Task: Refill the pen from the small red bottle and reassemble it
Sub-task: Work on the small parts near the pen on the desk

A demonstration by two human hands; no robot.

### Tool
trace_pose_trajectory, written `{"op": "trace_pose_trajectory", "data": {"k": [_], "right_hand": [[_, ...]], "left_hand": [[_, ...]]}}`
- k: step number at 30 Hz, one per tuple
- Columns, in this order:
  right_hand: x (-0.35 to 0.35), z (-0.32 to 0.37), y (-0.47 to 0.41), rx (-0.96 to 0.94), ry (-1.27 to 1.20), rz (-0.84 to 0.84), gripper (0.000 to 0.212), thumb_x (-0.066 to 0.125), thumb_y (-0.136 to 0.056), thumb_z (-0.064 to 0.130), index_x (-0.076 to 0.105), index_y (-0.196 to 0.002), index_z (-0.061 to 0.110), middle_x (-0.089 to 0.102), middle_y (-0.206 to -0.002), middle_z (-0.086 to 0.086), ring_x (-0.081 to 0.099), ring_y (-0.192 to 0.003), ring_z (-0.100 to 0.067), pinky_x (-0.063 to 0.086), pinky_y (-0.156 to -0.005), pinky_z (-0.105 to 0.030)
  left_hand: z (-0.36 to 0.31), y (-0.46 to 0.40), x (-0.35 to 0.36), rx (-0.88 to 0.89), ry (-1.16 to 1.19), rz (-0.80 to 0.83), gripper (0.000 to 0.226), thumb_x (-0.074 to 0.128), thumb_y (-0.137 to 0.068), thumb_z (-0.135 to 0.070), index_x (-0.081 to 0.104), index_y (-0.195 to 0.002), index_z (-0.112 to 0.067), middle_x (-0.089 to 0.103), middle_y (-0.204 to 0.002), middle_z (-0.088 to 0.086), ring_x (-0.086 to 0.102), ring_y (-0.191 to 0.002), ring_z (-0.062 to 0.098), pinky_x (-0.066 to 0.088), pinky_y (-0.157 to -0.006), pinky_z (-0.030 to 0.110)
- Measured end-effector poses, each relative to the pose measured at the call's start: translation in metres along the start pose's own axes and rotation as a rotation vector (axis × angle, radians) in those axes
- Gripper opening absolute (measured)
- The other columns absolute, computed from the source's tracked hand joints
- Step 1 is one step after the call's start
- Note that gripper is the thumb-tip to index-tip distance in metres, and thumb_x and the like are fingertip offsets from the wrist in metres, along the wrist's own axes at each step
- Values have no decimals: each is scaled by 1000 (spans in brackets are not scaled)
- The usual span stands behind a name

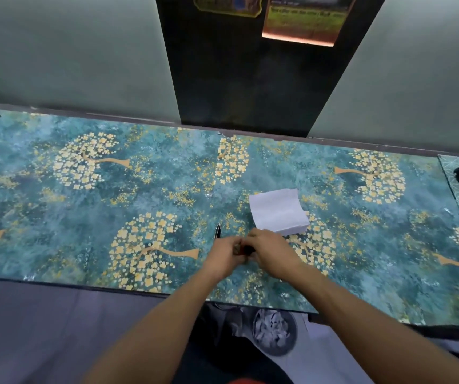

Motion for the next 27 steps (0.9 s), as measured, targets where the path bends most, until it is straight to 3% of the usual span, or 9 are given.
{"op": "trace_pose_trajectory", "data": {"k": [4,7,13,19,24,27], "right_hand": [[-7,-11,3,120,-183,-46,32,74,-89,31,62,-117,19,61,-112,-3,60,-100,-24,48,-81,-37],[-3,-15,5,239,-117,-81,35,68,-91,49,53,-104,20,54,-101,-2,58,-90,-24,48,-73,-38],[1,-3,2,212,-146,-88,26,65,-92,45,64,-104,22,58,-105,-2,60,-96,-22,53,-80,-39],[5,-9,12,403,-108,-150,34,65,-94,45,57,-115,19,62,-107,-6,64,-97,-29,54,-75,-41],[10,-8,11,274,-185,-85,30,64,-94,19,60,-124,21,57,-116,-5,61,-105,-30,54,-86,-46],[9,-12,14,289,-261,-76,35,66,-92,26,60,-127,26,57,-119,-1,60,-109,-26,54,-89,-45]], "left_hand": [[-1,7,0,4,31,-23,38,78,-81,-12,72,-118,-20,74,-97,2,67,-83,14,46,-71,18],[-5,9,0,8,56,-22,40,75,-82,-5,72,-120,-18,73,-102,0,65,-87,10,44,-64,5],[-8,7,-3,3,-15,5,32,70,-80,4,74,-105,-14,70,-92,-1,61,-80,12,40,-58,8],[-11,6,-3,49,-19,7,42,70,-81,1,73,-118,-18,73,-109,2,65,-93,17,53,-87,31],[-4,0,-1,42,-51,12,34,77,-79,-10,73,-112,-19,67,-101,1,66,-90,25,55,-86,38],[-5,0,0,46,-56,22,40,78,-80,-11,71,-119,-19,66,-109,5,65,-93,24,54,-92,42]]}}
Point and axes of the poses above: each hand's wrist, its own y-axis away from the middle knuckle, its own x-axis out of the palm, z = x × y, the point moved 7 cm from there along -y, towards the middle knuckle
